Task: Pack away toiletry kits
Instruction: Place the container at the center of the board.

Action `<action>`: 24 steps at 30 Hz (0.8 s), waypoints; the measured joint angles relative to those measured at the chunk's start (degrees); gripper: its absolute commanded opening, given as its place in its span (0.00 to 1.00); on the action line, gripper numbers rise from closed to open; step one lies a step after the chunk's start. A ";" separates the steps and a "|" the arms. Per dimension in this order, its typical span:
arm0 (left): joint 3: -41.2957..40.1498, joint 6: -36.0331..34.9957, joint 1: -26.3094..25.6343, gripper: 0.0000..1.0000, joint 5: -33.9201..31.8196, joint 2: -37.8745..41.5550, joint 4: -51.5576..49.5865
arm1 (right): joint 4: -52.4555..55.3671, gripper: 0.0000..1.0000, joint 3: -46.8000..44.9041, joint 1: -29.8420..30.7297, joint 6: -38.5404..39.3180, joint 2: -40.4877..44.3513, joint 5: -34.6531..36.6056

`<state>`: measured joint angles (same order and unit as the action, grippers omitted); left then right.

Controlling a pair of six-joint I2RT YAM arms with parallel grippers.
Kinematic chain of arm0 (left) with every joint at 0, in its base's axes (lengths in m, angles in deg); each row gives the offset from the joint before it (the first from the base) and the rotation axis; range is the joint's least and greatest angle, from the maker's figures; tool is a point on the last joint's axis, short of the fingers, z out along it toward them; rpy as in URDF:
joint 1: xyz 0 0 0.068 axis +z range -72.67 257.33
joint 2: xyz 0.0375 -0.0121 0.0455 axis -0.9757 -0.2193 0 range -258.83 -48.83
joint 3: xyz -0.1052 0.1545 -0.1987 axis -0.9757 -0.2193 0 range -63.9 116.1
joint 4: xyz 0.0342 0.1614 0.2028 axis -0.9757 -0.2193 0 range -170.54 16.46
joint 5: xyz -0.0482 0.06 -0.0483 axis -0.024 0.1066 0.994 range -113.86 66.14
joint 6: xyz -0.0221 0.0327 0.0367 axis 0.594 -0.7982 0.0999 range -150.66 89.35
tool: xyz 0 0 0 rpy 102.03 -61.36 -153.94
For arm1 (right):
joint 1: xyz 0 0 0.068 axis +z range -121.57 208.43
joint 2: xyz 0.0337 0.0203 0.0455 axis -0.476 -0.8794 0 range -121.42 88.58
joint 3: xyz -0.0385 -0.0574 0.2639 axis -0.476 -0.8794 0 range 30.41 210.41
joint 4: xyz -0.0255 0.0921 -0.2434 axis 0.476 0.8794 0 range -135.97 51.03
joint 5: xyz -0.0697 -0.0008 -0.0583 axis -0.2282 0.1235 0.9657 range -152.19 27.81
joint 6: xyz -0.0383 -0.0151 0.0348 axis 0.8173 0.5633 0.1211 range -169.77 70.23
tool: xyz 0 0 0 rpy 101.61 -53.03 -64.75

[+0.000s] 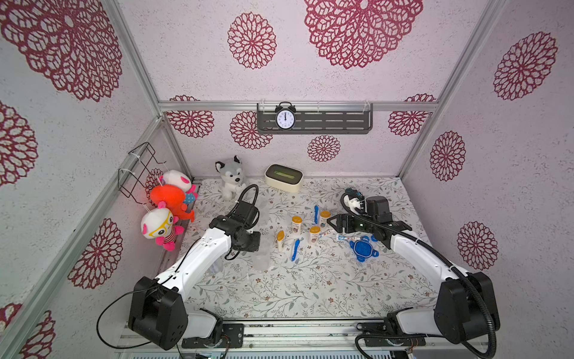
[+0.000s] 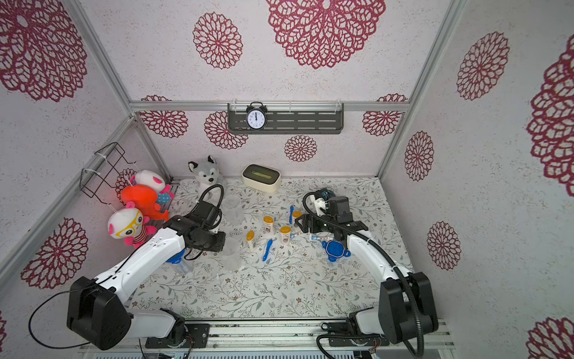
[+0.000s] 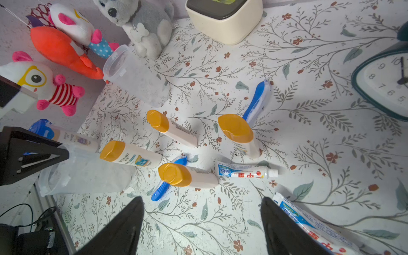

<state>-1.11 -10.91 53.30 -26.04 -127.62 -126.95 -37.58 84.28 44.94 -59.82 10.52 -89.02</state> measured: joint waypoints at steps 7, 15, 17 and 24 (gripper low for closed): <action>-1.81 0.00 -0.20 0.67 -0.24 2.45 1.22 | -3.52 0.72 -1.01 0.42 11.19 -0.09 -1.57; 0.07 -0.24 2.71 0.72 -0.94 8.11 1.40 | -2.16 0.57 0.96 1.81 25.73 -4.02 -5.55; 0.66 -0.24 5.66 0.73 0.72 8.76 2.10 | -0.46 0.57 1.84 2.47 29.22 -5.66 -6.67; 0.81 -0.17 10.99 0.73 7.13 8.90 4.92 | 6.01 0.57 7.67 4.59 38.95 -12.20 -9.49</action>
<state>-0.30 -11.08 64.30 -18.91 -118.72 -122.03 -31.57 91.95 49.53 -20.87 -1.68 -98.50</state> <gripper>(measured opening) 0.729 0.576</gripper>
